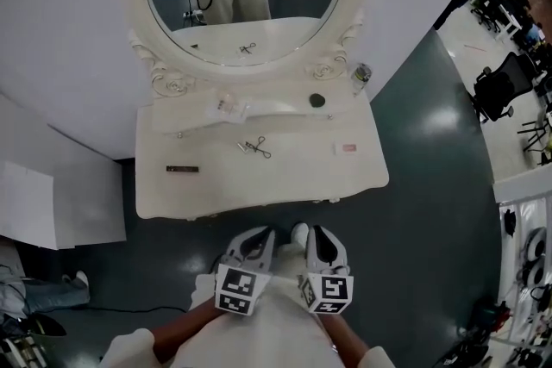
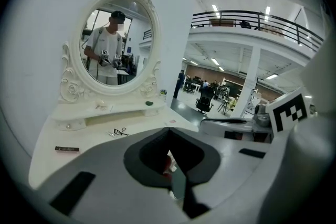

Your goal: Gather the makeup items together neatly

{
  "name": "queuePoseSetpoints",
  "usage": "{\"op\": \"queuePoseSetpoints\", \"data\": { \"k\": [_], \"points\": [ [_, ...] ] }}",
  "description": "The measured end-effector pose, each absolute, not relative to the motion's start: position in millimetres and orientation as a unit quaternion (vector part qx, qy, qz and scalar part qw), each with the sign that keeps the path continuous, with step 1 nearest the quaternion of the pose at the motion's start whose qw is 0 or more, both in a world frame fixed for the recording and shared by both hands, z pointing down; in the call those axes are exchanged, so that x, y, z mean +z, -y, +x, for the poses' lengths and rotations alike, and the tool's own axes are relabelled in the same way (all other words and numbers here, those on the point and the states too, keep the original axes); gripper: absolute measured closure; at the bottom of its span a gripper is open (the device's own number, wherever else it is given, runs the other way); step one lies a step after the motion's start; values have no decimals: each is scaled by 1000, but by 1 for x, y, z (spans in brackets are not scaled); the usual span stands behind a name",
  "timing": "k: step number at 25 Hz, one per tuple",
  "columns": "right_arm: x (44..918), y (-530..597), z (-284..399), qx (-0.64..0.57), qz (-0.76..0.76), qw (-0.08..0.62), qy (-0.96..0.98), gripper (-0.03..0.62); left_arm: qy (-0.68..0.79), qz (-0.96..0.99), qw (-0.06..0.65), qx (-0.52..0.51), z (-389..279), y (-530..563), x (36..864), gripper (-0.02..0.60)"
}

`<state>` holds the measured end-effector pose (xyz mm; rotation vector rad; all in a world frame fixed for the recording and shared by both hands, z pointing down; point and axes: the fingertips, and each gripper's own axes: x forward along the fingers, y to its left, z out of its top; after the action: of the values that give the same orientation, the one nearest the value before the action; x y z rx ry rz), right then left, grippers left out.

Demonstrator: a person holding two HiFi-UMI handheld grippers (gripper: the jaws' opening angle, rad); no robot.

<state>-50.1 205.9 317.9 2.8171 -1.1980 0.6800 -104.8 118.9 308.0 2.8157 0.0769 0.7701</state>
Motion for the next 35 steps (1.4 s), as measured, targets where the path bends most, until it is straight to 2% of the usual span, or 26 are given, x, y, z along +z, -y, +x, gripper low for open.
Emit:
{"op": "queuePoseSetpoints", "data": {
  "k": [21,35],
  "points": [
    [317,-240,51,203,890,16,408,592,-41,962,99,252,2,-165,302,577],
    [343,-262,116,223,874,22,432,591,-41,946,100,306,45,-195,336,577]
  ]
}}
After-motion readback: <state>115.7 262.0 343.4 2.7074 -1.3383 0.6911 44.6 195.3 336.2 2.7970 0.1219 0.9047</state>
